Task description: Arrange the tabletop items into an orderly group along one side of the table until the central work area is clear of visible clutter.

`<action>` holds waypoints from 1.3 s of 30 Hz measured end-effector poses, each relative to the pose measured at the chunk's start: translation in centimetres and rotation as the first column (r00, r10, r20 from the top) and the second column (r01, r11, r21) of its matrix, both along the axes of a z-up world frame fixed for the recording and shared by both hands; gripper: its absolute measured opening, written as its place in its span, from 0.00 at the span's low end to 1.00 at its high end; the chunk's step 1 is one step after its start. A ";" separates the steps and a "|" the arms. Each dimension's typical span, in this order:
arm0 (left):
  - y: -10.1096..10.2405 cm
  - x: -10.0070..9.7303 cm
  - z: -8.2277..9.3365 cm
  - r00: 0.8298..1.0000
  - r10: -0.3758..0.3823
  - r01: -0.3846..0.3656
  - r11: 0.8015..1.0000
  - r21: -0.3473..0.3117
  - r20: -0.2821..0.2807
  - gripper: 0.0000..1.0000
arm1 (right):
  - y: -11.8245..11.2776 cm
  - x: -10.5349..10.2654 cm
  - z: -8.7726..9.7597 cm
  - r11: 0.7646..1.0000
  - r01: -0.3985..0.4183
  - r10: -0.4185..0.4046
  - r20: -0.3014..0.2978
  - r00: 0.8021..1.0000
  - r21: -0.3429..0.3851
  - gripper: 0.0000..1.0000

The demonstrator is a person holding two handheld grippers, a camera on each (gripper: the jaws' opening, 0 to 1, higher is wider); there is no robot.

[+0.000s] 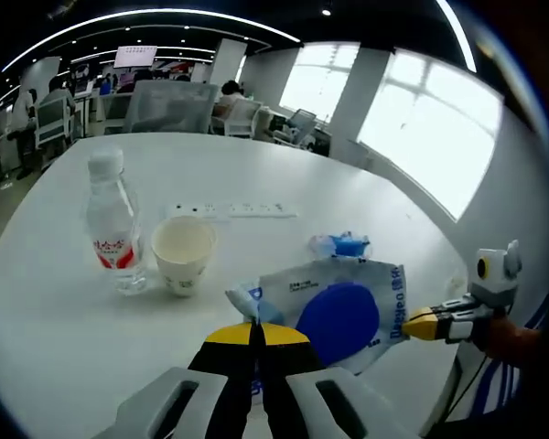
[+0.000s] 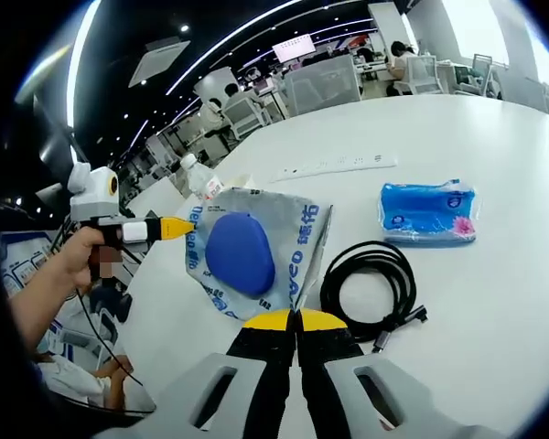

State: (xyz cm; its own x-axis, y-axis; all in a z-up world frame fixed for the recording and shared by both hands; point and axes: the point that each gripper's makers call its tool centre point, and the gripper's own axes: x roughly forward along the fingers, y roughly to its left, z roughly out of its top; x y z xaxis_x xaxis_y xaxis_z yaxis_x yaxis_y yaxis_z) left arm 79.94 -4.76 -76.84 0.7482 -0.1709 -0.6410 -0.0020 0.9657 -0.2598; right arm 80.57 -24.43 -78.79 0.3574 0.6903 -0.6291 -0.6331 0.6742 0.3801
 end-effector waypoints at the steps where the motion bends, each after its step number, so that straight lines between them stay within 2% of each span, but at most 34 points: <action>1: -0.1 0.4 0.1 1.000 0.000 0.000 1.000 -0.002 0.001 0.00 | -0.1 0.6 0.0 1.000 0.001 -0.001 0.004 1.000 -0.003 0.00; 10: -0.4 2.5 -0.3 1.000 -0.012 0.012 1.000 -0.010 -0.006 0.00 | -0.4 3.5 0.1 1.000 0.006 -0.005 0.017 1.000 -0.020 0.00; 23: 0.4 5.9 -0.8 0.999 -0.018 0.017 1.000 -0.017 -0.029 0.00 | 0.5 5.8 0.0 0.999 0.025 -0.024 0.024 0.999 -0.030 0.00; 32: 0.9 7.4 -1.4 0.999 -0.005 0.004 1.000 -0.029 -0.042 0.00 | 1.0 8.1 -0.5 0.998 0.051 -0.050 0.029 0.998 -0.037 0.00; 39: 0.9 8.9 -1.3 0.999 -0.021 0.021 1.000 -0.006 -0.039 0.00 | 1.2 10.0 -1.3 0.997 0.057 -0.056 0.030 0.998 -0.051 0.00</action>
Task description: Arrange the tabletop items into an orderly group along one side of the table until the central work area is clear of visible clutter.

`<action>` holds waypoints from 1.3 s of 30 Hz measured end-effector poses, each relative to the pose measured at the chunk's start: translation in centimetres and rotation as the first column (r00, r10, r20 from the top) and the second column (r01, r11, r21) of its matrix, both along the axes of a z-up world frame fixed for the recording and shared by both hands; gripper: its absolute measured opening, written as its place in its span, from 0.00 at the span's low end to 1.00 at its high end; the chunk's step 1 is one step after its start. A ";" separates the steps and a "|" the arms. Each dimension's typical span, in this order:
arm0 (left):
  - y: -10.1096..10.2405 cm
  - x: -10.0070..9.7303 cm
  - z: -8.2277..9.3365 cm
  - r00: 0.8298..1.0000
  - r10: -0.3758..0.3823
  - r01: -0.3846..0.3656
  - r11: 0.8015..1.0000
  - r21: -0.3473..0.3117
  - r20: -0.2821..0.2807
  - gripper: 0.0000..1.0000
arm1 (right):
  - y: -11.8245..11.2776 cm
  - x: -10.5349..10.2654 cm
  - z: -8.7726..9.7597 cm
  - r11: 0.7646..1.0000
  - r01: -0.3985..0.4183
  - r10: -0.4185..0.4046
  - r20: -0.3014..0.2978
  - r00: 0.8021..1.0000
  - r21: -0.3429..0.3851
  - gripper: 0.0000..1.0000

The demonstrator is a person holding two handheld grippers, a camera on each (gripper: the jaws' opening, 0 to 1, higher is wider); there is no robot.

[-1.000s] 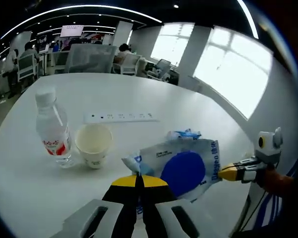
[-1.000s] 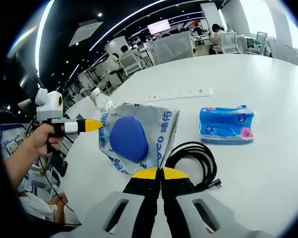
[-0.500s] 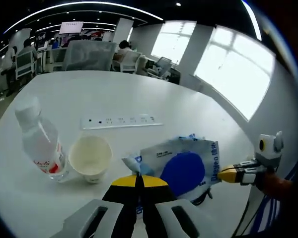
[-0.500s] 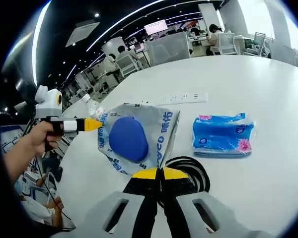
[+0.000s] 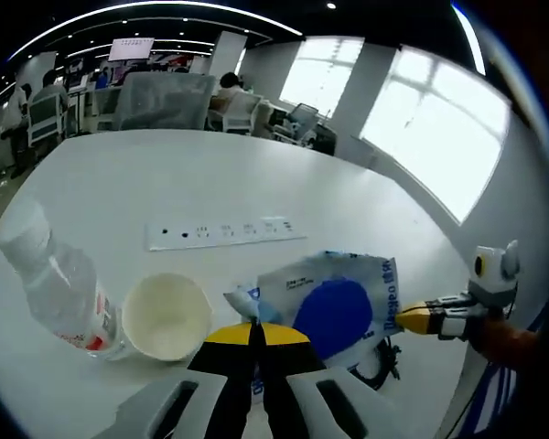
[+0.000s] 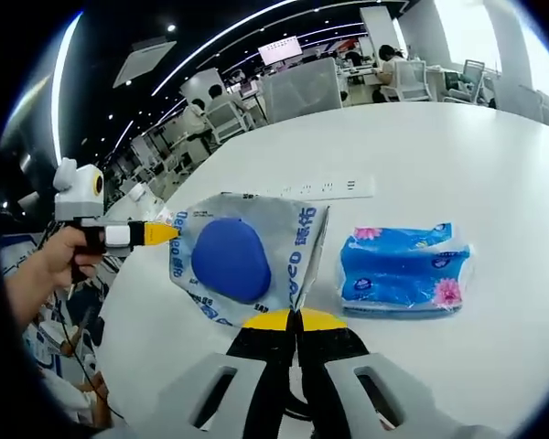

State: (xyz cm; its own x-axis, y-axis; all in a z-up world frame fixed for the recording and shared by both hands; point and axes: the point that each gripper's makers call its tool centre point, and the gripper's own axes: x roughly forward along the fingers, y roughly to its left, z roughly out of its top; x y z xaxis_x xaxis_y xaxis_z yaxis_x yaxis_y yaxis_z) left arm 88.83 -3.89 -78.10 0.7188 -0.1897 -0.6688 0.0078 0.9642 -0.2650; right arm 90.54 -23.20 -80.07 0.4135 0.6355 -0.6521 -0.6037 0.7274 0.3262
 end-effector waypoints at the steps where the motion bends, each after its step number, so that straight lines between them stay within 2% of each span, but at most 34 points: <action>1: -0.1 0.2 -0.1 1.000 -0.006 0.006 1.000 0.007 -0.001 0.00 | 0.0 0.3 -0.2 1.000 0.002 -0.002 0.000 1.000 -0.003 0.00; 10: -0.3 1.2 -1.5 0.999 -0.034 0.035 0.999 0.037 -0.026 0.00 | -0.4 0.8 -0.7 1.000 0.020 -0.020 -0.011 1.000 0.001 0.00; 13: -0.2 1.3 -1.9 0.998 -0.056 0.059 0.995 0.084 -0.037 0.00 | -0.4 1.3 -1.2 1.000 0.026 -0.026 -0.017 1.000 0.003 0.00; 15: -0.2 1.6 -2.4 0.994 -0.099 0.106 0.980 0.166 -0.051 0.00 | -0.3 1.7 -1.4 1.000 0.031 -0.031 -0.019 0.999 0.003 0.00; 17: -0.4 1.6 -2.7 0.990 -0.124 0.134 0.968 0.212 -0.061 0.00 | -0.3 1.8 -1.5 0.999 0.033 -0.033 -0.017 0.999 0.000 0.00; 20: -0.8 1.6 -3.2 0.987 -0.144 0.158 0.956 0.247 -0.074 0.00 | -0.4 1.9 -1.6 0.999 0.038 -0.038 -0.013 0.999 -0.006 0.00; 23: -0.6 1.5 -3.6 0.986 -0.146 0.161 0.955 0.249 -0.078 0.01 | -0.5 2.2 -1.8 0.999 0.035 -0.035 0.000 0.999 -0.016 0.00; 24: -0.5 1.6 -3.5 0.986 -0.153 0.167 0.950 0.264 -0.071 0.01 | -0.5 2.1 -1.7 0.999 0.035 -0.035 0.000 0.999 -0.015 0.00; 29: -0.6 1.3 -3.1 0.987 -0.151 0.161 0.950 0.266 -0.056 0.01 | -0.4 2.1 -1.7 0.999 0.024 -0.023 0.017 1.000 -0.037 0.00; 31: -0.6 1.1 -2.8 0.985 -0.165 0.173 0.941 0.292 -0.049 0.02 | -0.3 2.0 -1.7 0.999 0.022 -0.021 0.020 1.000 -0.042 0.00; 33: -0.5 1.0 -2.2 0.980 -0.197 0.199 0.917 0.347 -0.041 0.02 | -0.2 2.1 -1.7 0.999 0.016 -0.015 0.028 0.999 -0.051 0.00; 34: -0.5 1.0 -1.9 0.978 -0.205 0.203 0.911 0.358 -0.033 0.02 | -0.2 2.1 -1.7 0.999 0.020 -0.019 0.029 0.999 -0.049 0.00; 39: -0.2 1.3 -0.7 0.981 -0.195 0.180 0.921 0.346 0.009 0.01 | 0.2 2.3 -1.4 0.999 0.020 -0.019 0.038 0.999 -0.043 0.00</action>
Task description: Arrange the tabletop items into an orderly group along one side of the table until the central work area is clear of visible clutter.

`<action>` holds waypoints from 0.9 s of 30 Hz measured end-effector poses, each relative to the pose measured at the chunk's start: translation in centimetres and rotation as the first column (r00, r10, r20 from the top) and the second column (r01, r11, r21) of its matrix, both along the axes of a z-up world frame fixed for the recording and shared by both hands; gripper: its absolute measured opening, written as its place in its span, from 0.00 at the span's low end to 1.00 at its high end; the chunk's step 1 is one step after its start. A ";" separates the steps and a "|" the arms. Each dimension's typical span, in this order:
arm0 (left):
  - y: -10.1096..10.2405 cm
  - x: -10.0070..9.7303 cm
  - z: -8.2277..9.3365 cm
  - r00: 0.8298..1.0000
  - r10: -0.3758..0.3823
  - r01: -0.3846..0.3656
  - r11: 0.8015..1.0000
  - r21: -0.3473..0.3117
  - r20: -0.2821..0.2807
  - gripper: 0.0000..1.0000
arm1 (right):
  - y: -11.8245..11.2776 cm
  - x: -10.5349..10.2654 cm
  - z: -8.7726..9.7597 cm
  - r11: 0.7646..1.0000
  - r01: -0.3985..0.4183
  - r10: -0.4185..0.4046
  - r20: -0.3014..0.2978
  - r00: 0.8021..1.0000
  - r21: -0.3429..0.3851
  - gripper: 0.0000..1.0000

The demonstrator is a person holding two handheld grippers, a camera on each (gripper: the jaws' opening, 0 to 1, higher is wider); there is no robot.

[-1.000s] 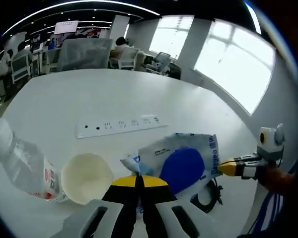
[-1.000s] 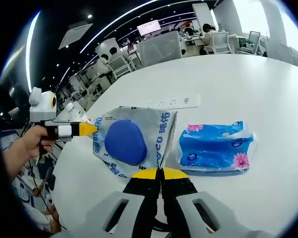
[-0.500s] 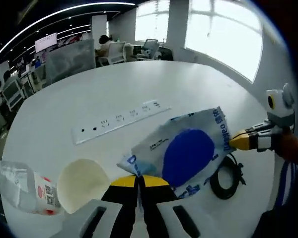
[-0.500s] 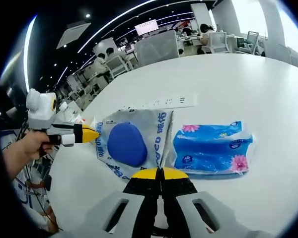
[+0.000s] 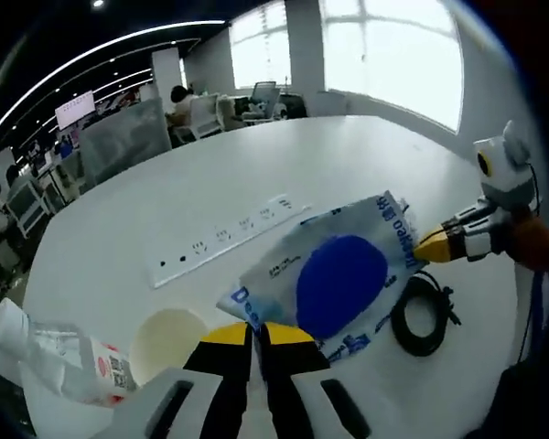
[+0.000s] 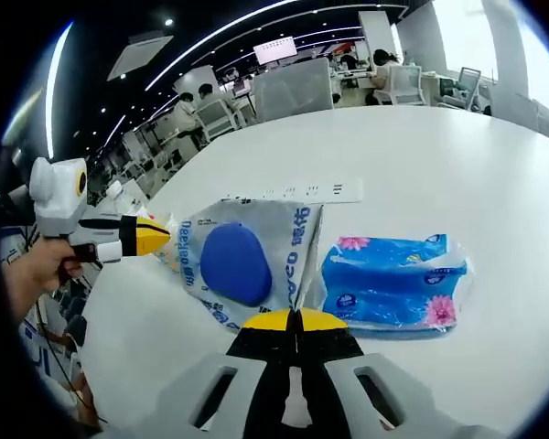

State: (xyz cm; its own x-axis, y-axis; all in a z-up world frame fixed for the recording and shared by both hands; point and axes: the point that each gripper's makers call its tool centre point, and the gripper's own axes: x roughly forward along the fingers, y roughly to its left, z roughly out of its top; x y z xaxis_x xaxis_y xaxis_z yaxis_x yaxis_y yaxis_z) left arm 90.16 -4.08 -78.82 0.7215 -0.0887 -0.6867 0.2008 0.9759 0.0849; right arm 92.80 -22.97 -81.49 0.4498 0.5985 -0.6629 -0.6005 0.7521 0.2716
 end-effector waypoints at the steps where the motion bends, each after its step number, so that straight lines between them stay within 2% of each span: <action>1: 0.1 0.0 0.1 1.000 0.001 -0.001 1.000 -0.002 0.001 0.02 | 0.0 0.1 -0.1 1.000 0.003 -0.003 0.001 1.000 -0.008 0.00; 5: 0.1 0.1 1.0 1.000 0.003 -0.002 1.000 -0.027 0.030 0.03 | 0.2 -0.1 -0.4 1.000 -0.003 0.003 -0.003 1.000 -0.013 0.00; 7: -0.6 -0.2 1.9 0.998 0.013 -0.008 0.996 -0.090 0.063 0.03 | 0.3 0.0 -0.3 1.000 -0.018 0.018 0.016 1.000 -0.026 0.00; 11: -1.3 -1.1 2.8 0.994 0.026 -0.009 0.988 -0.157 0.109 0.06 | 0.6 0.5 -0.4 0.999 -0.029 0.030 0.023 0.999 -0.020 0.00; 14: -1.8 -1.9 3.2 0.990 -0.018 0.039 0.988 -0.151 0.138 0.10 | 0.6 0.4 -0.8 0.998 -0.052 0.054 0.033 0.998 -0.040 0.00; 19: -2.5 -3.6 3.4 0.985 -0.049 0.074 0.987 -0.143 0.167 0.16 | 0.9 1.4 -0.9 0.995 -0.075 0.081 0.083 0.993 -0.064 0.00; 20: -3.0 -4.6 3.4 0.984 -0.061 0.086 0.986 -0.145 0.165 0.16 | 1.0 1.6 -0.9 0.995 -0.076 0.081 0.087 0.993 -0.063 0.00; 24: -3.1 -6.5 3.5 0.984 -0.053 0.080 0.985 -0.155 0.169 0.15 | 1.1 2.2 -1.4 0.995 -0.073 0.080 0.100 0.992 -0.069 0.00; 27: -3.1 -7.5 3.5 0.984 -0.045 0.075 0.983 -0.169 0.174 0.15 | 1.3 1.9 -1.7 0.994 -0.081 0.088 0.095 0.992 -0.076 0.00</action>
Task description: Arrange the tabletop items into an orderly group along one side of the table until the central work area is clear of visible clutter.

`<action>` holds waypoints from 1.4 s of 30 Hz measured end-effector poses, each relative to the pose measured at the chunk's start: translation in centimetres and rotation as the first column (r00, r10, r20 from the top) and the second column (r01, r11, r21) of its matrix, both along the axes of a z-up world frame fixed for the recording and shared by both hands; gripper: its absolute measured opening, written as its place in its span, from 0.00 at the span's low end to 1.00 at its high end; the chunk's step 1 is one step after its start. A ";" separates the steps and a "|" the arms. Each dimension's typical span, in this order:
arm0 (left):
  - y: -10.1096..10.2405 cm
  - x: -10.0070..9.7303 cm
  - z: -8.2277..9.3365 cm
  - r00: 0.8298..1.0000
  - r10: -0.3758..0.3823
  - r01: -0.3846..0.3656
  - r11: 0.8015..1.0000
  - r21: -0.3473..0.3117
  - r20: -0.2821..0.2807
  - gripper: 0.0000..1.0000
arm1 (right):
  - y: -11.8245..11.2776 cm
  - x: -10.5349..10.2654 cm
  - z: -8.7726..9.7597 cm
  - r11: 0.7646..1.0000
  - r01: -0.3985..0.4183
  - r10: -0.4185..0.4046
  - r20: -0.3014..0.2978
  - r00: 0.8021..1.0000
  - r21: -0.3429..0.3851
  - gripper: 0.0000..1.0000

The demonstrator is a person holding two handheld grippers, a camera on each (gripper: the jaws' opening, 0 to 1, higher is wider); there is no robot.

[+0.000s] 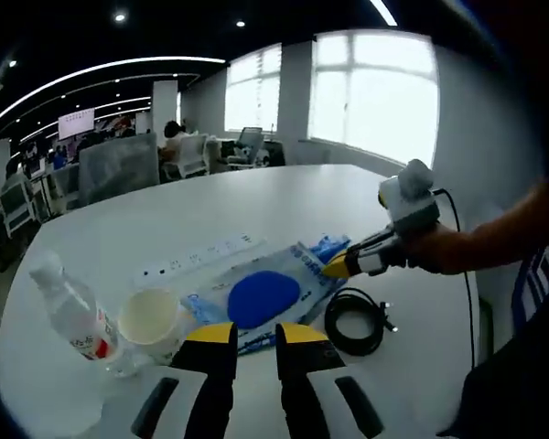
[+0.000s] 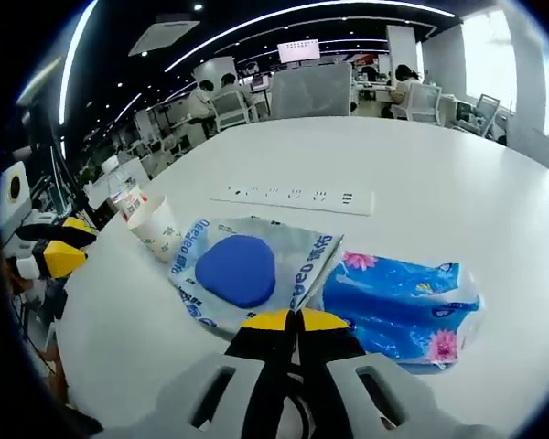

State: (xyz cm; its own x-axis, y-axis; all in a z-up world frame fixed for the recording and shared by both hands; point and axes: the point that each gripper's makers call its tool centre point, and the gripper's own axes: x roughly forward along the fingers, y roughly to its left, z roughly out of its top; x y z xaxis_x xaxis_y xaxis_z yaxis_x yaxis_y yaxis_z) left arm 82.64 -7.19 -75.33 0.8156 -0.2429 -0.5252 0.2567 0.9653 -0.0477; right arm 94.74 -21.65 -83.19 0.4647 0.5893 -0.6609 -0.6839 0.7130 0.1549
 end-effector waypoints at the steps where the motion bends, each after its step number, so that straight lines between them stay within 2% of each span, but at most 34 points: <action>1: -0.3 -0.6 -0.1 1.000 -0.001 0.001 1.000 0.004 -0.005 0.15 | 0.1 0.0 -0.2 1.000 -0.007 0.007 0.001 1.000 -0.007 0.00; 4: -0.1 -1.6 -0.3 1.000 0.019 -0.019 1.000 -0.014 -0.015 0.15 | 0.4 0.3 -0.8 1.000 -0.012 0.013 0.011 1.000 -0.026 0.00; 10: 0.2 -3.1 -0.6 0.999 0.039 -0.039 0.999 -0.012 -0.024 0.15 | 0.8 0.3 -1.9 0.999 -0.019 0.018 -0.020 1.000 -0.044 0.00; 11: 0.5 -3.2 -0.7 0.999 0.046 -0.047 0.999 -0.020 -0.026 0.15 | 0.8 0.2 -1.9 0.998 -0.022 0.021 -0.017 1.000 -0.050 0.01; 12: 0.6 -3.3 -0.7 0.998 0.051 -0.052 0.998 -0.027 -0.027 0.16 | 0.7 0.6 -2.0 0.997 -0.033 0.034 0.011 0.999 -0.073 0.01; 15: 1.0 -3.4 -0.6 0.998 0.063 -0.063 0.997 -0.034 -0.018 0.17 | 0.7 0.5 -2.0 0.996 -0.039 0.040 0.018 0.999 -0.075 0.01; 24: 0.9 -3.6 -0.9 0.998 0.067 -0.067 0.997 -0.035 -0.020 0.23 | 0.7 0.2 -0.2 0.999 -0.029 0.030 0.041 0.999 -0.028 0.05; 28: 1.1 -3.7 -0.7 0.997 0.076 -0.077 0.995 -0.057 -0.013 0.26 | 0.5 -0.2 0.7 1.000 -0.028 0.029 0.060 0.998 -0.011 0.11; 35: 1.2 -4.1 -0.4 0.998 0.063 -0.063 0.997 -0.052 -0.006 0.31 | -0.5 -1.6 2.1 0.999 -0.031 0.030 0.079 0.996 0.007 0.23; 42: 1.9 -5.2 -0.2 0.997 0.082 -0.082 0.995 -0.051 -0.002 0.38 | -2.2 -3.3 3.7 0.999 -0.050 0.048 0.109 0.993 0.017 0.35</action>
State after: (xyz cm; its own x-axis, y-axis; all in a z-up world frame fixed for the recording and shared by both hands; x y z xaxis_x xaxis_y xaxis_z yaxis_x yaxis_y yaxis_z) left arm 77.49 -5.34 -75.52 0.8340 -0.2013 -0.5138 0.1766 0.9795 -0.0972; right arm 91.39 -23.85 -79.45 0.5037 0.6255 -0.5959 -0.7313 0.6759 0.0915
